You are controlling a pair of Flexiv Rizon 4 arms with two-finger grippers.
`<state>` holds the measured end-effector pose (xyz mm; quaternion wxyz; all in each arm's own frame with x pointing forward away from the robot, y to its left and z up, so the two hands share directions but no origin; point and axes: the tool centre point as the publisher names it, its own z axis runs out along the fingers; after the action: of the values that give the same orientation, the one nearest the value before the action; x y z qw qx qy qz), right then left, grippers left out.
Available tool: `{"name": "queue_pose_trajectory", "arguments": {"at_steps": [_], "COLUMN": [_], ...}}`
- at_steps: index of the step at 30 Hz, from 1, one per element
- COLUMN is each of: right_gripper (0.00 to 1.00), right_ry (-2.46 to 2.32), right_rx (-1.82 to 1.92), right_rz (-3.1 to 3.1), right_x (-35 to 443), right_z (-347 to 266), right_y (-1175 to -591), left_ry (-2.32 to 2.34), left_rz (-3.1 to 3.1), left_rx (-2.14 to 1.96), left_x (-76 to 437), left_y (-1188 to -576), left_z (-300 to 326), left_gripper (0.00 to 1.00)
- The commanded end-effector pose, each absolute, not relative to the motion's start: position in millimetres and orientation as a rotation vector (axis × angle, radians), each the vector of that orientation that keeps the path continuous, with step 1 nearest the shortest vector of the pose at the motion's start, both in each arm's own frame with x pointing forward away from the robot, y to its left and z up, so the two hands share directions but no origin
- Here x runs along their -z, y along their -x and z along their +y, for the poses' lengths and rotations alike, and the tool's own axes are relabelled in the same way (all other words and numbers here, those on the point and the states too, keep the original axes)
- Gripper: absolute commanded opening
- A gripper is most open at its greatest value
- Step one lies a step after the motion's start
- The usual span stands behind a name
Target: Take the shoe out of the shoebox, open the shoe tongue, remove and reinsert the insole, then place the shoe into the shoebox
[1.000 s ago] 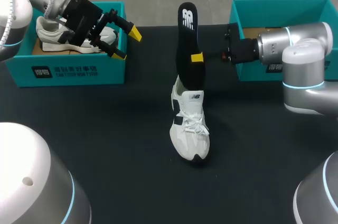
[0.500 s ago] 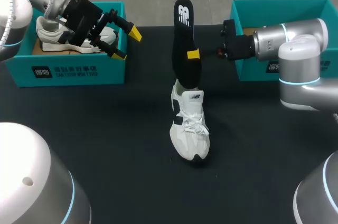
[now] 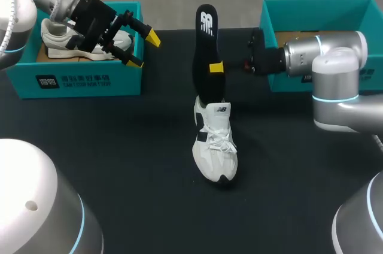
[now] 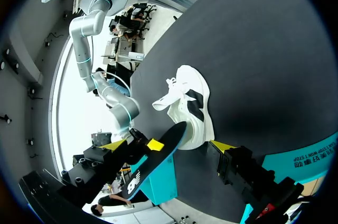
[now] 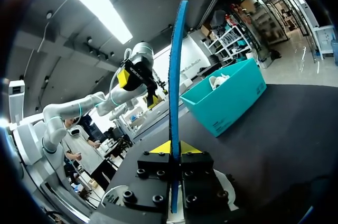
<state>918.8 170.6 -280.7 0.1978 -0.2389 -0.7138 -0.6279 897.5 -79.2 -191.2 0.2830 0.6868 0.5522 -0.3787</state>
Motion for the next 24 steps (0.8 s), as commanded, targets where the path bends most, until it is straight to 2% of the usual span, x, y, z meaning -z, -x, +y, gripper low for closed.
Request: {"name": "queue_pose_trajectory", "arguments": {"at_steps": [1, 24], "right_gripper": [0.00, 0.00], "right_ry": [0.684, 0.704], "right_rx": [1.765, 1.797], "right_rz": [-1.994, -1.973], "right_x": [285.5, 307.1], "right_z": [173.1, 169.4], "right_y": [-914.3, -903.6], "left_ry": [-1.842, -1.842], "left_rz": [1.479, 1.479], "left_rx": [1.012, 1.012], "left_x": [191.1, 191.1], "left_y": [-897.9, -897.9], "left_z": [-78.8, -78.8], "left_gripper": [1.00, 1.00]}}
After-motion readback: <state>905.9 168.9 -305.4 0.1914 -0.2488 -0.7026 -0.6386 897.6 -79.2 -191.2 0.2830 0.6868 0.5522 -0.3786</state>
